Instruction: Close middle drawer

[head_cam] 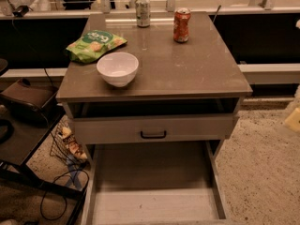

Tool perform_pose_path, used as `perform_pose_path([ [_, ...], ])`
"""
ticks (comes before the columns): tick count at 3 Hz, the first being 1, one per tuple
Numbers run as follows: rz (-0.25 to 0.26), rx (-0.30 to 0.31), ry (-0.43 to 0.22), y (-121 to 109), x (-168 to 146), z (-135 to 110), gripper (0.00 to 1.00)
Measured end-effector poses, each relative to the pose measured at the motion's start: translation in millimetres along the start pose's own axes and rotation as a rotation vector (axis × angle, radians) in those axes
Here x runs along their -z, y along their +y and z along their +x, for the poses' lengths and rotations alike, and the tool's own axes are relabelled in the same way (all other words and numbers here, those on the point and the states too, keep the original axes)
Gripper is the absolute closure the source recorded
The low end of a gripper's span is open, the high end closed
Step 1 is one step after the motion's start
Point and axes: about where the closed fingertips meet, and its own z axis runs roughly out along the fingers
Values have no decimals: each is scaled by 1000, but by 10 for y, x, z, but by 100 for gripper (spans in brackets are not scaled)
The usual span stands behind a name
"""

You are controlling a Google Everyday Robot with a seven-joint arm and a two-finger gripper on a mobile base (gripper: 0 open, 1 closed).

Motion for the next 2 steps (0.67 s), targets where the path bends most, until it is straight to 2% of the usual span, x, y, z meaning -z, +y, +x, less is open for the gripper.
perform_pose_path([
  [1,0,0,0,0,1,-1,0],
  [2,-4,-9,-8,119,-85,112,0],
])
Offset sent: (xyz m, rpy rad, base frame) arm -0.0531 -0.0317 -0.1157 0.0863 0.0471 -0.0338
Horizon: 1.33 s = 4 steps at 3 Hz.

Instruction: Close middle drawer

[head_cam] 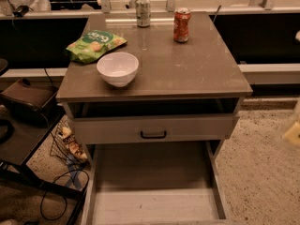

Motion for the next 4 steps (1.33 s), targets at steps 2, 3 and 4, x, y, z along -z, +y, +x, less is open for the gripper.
perform_pose_path([
  [2,64,-78,-124,549,-516,726,0],
  [3,24,-91,-142,897,-1170,1196,0],
  [4,-68,-6,-84,1419,-1825,1476,0],
])
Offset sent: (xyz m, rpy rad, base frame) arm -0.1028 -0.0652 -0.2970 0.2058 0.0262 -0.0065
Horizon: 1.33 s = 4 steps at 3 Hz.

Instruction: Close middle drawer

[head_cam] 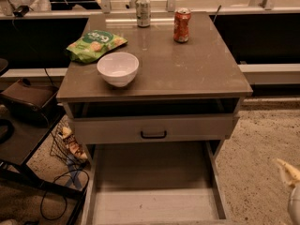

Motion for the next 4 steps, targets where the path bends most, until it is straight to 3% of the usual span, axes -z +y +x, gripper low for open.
perform_pose_path([
  [1,-28,33,54,157,-113,200,0],
  [2,-27,32,51,145,-110,187,0],
  [3,-27,55,30,282,-379,283,0],
  [4,-56,124,31,640,-905,563,0],
])
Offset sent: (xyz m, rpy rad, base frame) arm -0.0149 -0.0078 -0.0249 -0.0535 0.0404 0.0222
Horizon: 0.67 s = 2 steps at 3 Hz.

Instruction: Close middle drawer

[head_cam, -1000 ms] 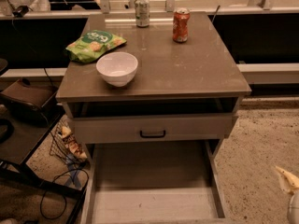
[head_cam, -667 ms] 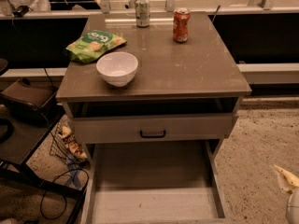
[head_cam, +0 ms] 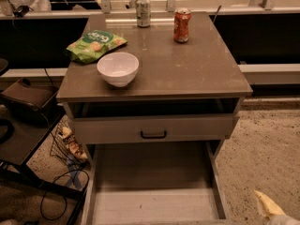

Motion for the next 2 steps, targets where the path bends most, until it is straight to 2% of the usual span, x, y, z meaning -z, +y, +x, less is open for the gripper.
perform_pose_path([
  [1,-27,88,28,401,-517,259,0],
  [2,-41,150,63,742,-912,525,16],
])
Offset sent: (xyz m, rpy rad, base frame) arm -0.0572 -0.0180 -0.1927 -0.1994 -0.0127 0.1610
